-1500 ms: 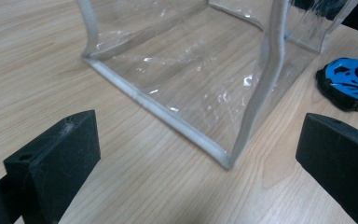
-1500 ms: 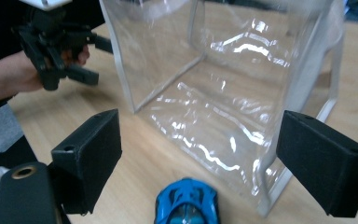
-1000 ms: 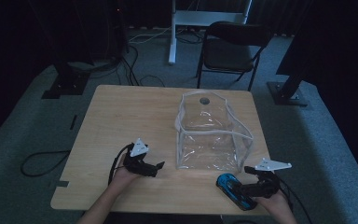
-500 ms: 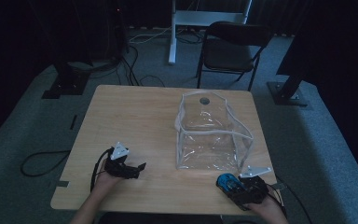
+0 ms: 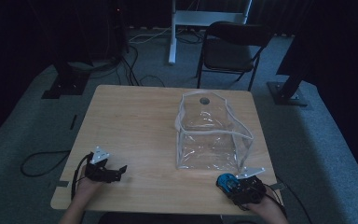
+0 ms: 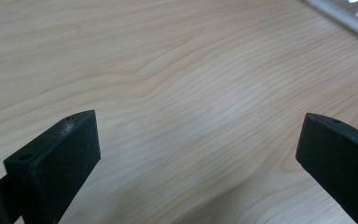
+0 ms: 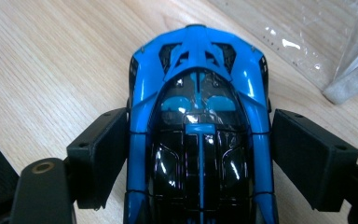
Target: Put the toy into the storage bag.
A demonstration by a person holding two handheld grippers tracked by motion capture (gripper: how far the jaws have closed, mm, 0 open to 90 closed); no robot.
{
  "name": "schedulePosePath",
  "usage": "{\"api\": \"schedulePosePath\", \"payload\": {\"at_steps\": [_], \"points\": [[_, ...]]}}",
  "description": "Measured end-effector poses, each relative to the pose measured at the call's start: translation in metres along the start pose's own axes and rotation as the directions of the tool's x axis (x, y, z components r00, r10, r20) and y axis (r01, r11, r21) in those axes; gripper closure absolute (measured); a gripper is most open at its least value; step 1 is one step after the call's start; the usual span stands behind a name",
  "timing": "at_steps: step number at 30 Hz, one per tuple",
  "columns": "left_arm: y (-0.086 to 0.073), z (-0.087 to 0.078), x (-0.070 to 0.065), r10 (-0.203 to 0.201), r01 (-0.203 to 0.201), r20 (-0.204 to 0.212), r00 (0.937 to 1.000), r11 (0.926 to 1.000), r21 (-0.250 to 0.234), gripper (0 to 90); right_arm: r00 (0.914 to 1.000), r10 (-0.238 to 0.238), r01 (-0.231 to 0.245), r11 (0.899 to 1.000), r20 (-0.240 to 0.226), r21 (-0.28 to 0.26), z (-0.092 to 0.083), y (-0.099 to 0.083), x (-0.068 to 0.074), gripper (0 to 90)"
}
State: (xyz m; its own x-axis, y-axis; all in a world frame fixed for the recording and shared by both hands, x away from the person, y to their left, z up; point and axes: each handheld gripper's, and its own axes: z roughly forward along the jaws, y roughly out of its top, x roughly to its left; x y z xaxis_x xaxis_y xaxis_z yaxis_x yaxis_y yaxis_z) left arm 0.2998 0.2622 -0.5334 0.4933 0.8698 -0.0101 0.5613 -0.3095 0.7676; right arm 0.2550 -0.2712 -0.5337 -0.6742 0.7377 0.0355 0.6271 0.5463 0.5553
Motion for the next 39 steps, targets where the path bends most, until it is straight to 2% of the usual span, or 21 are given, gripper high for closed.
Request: {"api": "schedulePosePath", "payload": {"at_steps": [3, 5, 6, 7, 10, 12, 14, 20, 27, 31, 32, 34, 37, 39], "points": [[-0.007, -0.006, 0.009, -0.012, 0.013, -0.033, 0.9994, 0.9999, 0.010, 0.3, 0.9996, -0.022, 0.021, 0.999, 0.018, 0.028, 0.002, 0.000, 0.002, 19.8], [-0.012, -0.010, 0.016, -0.039, 0.040, -0.040, 0.9984, 0.9992, 0.006, 0.3, 0.9985, -0.045, 0.043, 0.998, 0.032, 0.048, 0.003, -0.001, 0.003, 20.1], [-0.012, -0.010, 0.016, -0.039, 0.040, -0.040, 0.9984, 0.9992, 0.006, 0.3, 0.9985, -0.045, 0.043, 0.998, 0.032, 0.048, 0.003, -0.001, 0.003, 20.1], [-0.017, -0.013, 0.023, -0.064, 0.064, -0.065, 0.9959, 0.9979, 0.009, 0.3, 0.9985, -0.046, 0.045, 0.998, 0.028, 0.050, 0.003, -0.001, 0.002, 20.0], [-0.022, -0.016, 0.032, -0.095, 0.097, -0.090, 0.9913, 0.9952, 0.014, 0.3, 0.9991, -0.037, 0.036, 0.998, 0.022, 0.048, 0.005, -0.001, 0.001, 20.0], [-0.024, -0.017, 0.035, -0.104, 0.106, -0.101, 0.9895, 0.9942, 0.018, 0.3, 0.9990, -0.039, 0.038, 0.998, 0.022, 0.050, 0.005, 0.000, 0.002, 20.0], [-0.027, -0.017, 0.040, -0.122, 0.127, -0.130, 0.9839, 0.9916, 0.025, 0.4, 0.9987, -0.048, 0.047, 0.998, 0.020, 0.049, 0.006, 0.001, 0.002, 20.0], [-0.032, -0.014, 0.049, -0.171, 0.182, -0.167, 0.9711, 0.9817, 0.056, 0.3, 0.9982, -0.059, 0.059, 0.997, 0.012, 0.049, 0.008, 0.003, 0.003, 17.9], [-0.031, -0.009, 0.053, -0.176, 0.194, -0.182, 0.9673, 0.9775, 0.083, 0.3, 0.9962, -0.087, 0.087, 0.994, -0.008, 0.064, 0.010, 0.006, 0.003, 14.8], [-0.031, -0.007, 0.053, -0.164, 0.183, -0.190, 0.9679, 0.9791, 0.088, 0.3, 0.9954, -0.095, 0.096, 0.993, -0.011, 0.076, 0.011, 0.008, 0.003, 14.8], [-0.031, -0.005, 0.052, -0.146, 0.167, -0.196, 0.9695, 0.9818, 0.091, 0.3, 0.9949, -0.100, 0.101, 0.992, -0.013, 0.078, 0.011, 0.009, 0.003, 14.8], [-0.031, -0.005, 0.051, -0.133, 0.155, -0.201, 0.9706, 0.9829, 0.099, 0.4, 0.9950, -0.100, 0.100, 0.993, -0.011, 0.067, 0.012, 0.009, 0.003, 16.0], [-0.031, -0.005, 0.051, -0.133, 0.156, -0.202, 0.9703, 0.9828, 0.099, 0.4, 0.9967, -0.081, 0.081, 0.996, -0.002, 0.042, 0.009, 0.007, 0.001, 24.4], [-0.031, -0.005, 0.050, -0.136, 0.159, -0.206, 0.9691, 0.9823, 0.099, 0.4, 0.9968, -0.080, 0.080, 0.995, -0.001, 0.054, 0.009, 0.008, 0.001, 24.6]]}}
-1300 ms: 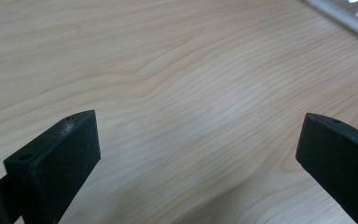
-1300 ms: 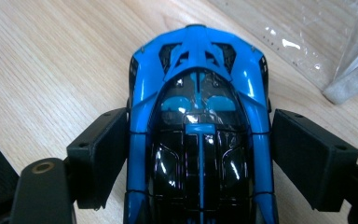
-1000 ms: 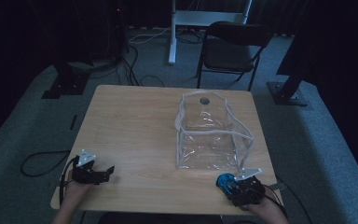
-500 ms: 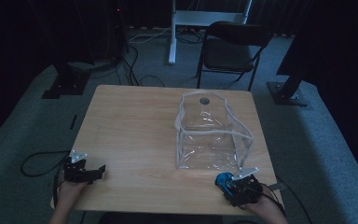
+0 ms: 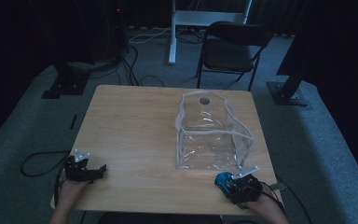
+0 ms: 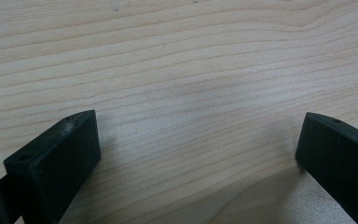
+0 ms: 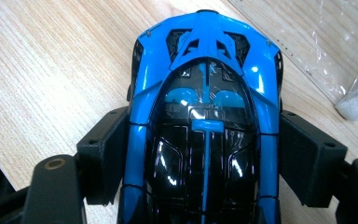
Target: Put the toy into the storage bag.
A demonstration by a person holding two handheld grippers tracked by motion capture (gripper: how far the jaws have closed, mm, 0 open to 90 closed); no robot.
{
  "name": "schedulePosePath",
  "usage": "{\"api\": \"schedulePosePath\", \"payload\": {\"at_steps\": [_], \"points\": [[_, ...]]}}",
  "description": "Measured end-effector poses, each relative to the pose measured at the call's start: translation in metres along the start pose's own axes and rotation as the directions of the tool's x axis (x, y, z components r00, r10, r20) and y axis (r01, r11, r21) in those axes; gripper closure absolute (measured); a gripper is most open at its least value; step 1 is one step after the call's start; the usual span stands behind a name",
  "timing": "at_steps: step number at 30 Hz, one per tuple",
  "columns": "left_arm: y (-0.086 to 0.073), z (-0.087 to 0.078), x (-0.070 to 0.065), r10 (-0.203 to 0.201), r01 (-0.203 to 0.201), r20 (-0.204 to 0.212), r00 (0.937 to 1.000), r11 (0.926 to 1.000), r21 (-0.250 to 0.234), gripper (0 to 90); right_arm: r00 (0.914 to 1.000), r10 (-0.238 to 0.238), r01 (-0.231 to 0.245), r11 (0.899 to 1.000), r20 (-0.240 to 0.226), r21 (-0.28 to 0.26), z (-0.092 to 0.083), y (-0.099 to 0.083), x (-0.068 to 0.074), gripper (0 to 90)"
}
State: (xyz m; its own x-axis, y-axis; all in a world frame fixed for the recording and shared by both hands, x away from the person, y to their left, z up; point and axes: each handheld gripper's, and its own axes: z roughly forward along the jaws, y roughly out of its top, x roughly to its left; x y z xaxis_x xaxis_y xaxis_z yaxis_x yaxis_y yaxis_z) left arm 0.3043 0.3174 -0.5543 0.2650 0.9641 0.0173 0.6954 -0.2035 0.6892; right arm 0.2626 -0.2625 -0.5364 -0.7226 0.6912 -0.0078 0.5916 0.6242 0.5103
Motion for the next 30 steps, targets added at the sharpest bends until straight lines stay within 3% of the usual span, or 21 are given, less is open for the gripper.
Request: {"api": "schedulePosePath", "payload": {"at_steps": [5, 12, 23, 30], "points": [[0.000, 0.000, 0.000, 0.000, 0.000, 0.000, 1.0000, 1.0000, 0.000, 0.4, 1.0000, -0.007, 0.007, 0.999, -0.002, 0.041, 0.001, 0.006, -0.001, 24.9], [0.001, 0.000, 0.000, 0.001, -0.001, 0.001, 1.0000, 1.0000, -0.001, 0.4, 0.9998, 0.015, -0.015, 0.999, 0.010, 0.042, 0.002, 0.010, 0.001, 25.3], [0.000, 0.000, 0.000, -0.004, 0.004, -0.002, 1.0000, 1.0000, -0.002, 0.4, 0.9983, 0.051, -0.052, 0.998, 0.028, 0.027, 0.004, 0.013, 0.002, 25.6], [0.000, 0.000, -0.001, -0.006, 0.006, -0.004, 1.0000, 1.0000, -0.002, 0.4, 0.9959, 0.087, -0.087, 0.996, 0.024, -0.019, -0.002, 0.011, 0.001, 26.4]]}}
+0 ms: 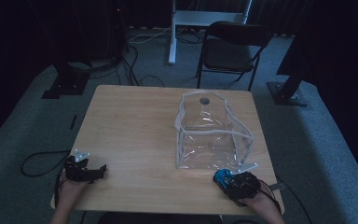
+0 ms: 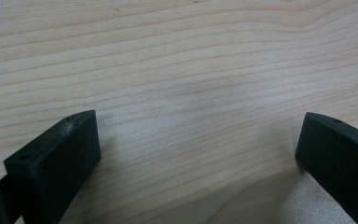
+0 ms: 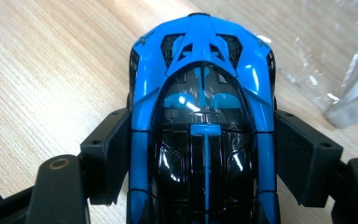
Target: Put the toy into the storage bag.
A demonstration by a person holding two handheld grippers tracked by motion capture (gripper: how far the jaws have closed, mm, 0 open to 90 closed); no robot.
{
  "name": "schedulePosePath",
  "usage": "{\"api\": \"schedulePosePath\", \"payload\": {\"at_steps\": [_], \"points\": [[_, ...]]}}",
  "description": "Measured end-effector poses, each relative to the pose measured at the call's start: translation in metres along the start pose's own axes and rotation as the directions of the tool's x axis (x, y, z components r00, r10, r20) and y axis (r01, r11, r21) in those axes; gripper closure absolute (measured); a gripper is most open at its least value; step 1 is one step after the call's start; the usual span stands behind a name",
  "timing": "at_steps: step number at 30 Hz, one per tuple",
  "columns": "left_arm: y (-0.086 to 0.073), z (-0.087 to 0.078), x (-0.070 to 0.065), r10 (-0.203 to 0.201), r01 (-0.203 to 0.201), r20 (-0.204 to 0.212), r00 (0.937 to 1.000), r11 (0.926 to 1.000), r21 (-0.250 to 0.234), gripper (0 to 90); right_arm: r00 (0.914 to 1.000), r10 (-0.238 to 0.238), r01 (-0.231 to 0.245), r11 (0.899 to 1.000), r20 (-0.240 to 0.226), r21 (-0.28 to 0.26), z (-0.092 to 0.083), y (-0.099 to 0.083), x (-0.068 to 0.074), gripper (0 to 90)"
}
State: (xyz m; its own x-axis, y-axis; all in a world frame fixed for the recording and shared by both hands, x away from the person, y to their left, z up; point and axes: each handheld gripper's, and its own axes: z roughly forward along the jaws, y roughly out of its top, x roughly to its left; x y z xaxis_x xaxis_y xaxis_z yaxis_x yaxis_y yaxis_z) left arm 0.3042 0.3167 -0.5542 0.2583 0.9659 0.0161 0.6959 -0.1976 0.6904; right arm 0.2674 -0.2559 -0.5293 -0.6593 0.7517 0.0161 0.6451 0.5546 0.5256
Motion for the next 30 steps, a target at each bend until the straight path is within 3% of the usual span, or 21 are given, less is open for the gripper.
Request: {"api": "schedulePosePath", "payload": {"at_steps": [5, 8, 9, 10, 14, 20, 24, 28, 30], "points": [[0.000, 0.000, 0.000, 0.001, -0.001, -0.001, 1.0000, 1.0000, 0.001, 0.4, 0.9996, 0.020, -0.021, 0.999, -0.018, -0.038, -0.008, -0.001, -0.003, 26.5], [0.000, 0.000, 0.000, 0.000, 0.000, -0.001, 1.0000, 1.0000, 0.000, 0.4, 0.9998, 0.020, -0.020, 0.998, -0.001, -0.054, -0.014, -0.003, -0.003, 26.5], [0.000, 0.000, 0.000, 0.000, 0.000, -0.001, 1.0000, 1.0000, 0.001, 0.4, 0.9992, 0.040, -0.040, 0.997, 0.000, -0.069, -0.016, -0.003, -0.004, 26.5], [0.000, 0.000, 0.000, 0.000, 0.000, -0.001, 1.0000, 1.0000, 0.001, 0.4, 0.9990, 0.039, -0.040, 0.997, -0.021, -0.070, -0.018, -0.004, -0.006, 26.5], [0.000, 0.000, 0.000, -0.001, 0.001, -0.001, 1.0000, 1.0000, 0.000, 0.4, 0.9994, 0.032, -0.031, 0.995, 0.012, -0.092, -0.026, -0.002, -0.004, 26.5], [0.000, 0.000, 0.000, -0.001, 0.001, -0.001, 1.0000, 1.0000, 0.001, 0.4, 0.9992, 0.036, -0.038, 0.989, -0.019, -0.141, -0.036, 0.003, -0.005, 26.5], [0.000, 0.000, 0.000, -0.001, 0.001, -0.001, 1.0000, 1.0000, 0.001, 0.4, 0.9994, 0.030, -0.032, 0.986, -0.014, -0.163, -0.042, 0.006, -0.002, 26.5], [0.000, 0.000, 0.000, -0.001, 0.001, -0.001, 1.0000, 1.0000, 0.001, 0.4, 0.9994, 0.028, -0.032, 0.976, -0.020, -0.217, -0.054, 0.013, 0.002, 26.5], [0.000, 0.000, 0.000, -0.001, 0.001, -0.001, 1.0000, 1.0000, 0.001, 0.4, 0.9996, 0.016, -0.021, 0.965, -0.022, -0.260, -0.065, 0.020, 0.005, 26.5]]}}
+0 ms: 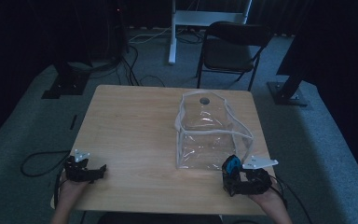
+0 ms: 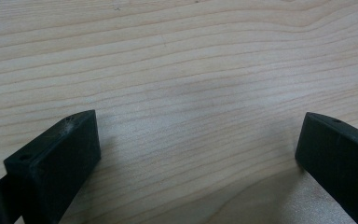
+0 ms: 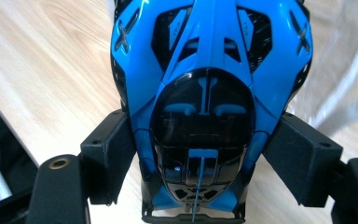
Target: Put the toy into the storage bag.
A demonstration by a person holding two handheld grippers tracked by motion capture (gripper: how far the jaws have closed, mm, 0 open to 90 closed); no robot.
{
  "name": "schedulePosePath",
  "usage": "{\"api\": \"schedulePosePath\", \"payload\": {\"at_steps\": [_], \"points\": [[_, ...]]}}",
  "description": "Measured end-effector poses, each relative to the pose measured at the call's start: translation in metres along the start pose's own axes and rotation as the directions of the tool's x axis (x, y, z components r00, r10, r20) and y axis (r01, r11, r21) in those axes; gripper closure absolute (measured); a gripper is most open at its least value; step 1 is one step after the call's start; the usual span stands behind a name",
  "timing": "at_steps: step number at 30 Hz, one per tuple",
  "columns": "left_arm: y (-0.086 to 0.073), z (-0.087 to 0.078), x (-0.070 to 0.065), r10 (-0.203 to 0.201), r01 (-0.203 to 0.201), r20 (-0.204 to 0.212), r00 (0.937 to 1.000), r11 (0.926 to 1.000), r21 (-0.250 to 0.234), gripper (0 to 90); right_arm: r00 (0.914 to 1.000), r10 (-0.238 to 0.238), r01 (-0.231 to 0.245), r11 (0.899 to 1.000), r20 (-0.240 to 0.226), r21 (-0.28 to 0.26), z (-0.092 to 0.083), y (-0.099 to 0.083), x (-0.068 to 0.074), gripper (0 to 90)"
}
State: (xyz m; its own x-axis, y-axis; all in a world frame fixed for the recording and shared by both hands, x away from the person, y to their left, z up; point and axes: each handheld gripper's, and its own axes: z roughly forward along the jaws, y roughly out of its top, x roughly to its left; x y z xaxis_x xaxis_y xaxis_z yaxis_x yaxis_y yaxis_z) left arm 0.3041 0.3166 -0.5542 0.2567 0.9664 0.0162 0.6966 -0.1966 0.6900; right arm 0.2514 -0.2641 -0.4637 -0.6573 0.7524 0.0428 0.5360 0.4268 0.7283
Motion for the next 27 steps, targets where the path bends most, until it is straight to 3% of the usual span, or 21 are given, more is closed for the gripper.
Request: {"api": "schedulePosePath", "payload": {"at_steps": [6, 14, 27], "points": [[0.000, 0.000, 0.000, 0.000, 0.000, 0.000, 1.0000, 1.0000, 0.000, 0.4, 0.9996, -0.018, 0.020, 0.997, 0.020, -0.076, -0.018, 0.016, 0.005, 26.5], [0.000, 0.000, 0.000, 0.000, 0.000, 0.000, 1.0000, 1.0000, 0.000, 0.4, 0.9993, -0.033, 0.030, 0.986, -0.019, -0.165, -0.042, 0.033, 0.006, 26.5], [0.000, 0.000, 0.000, 0.000, 0.000, 0.001, 1.0000, 1.0000, -0.001, 0.4, 0.9995, -0.032, 0.033, 0.969, 0.008, -0.246, -0.077, 0.065, -0.002, 26.5]]}}
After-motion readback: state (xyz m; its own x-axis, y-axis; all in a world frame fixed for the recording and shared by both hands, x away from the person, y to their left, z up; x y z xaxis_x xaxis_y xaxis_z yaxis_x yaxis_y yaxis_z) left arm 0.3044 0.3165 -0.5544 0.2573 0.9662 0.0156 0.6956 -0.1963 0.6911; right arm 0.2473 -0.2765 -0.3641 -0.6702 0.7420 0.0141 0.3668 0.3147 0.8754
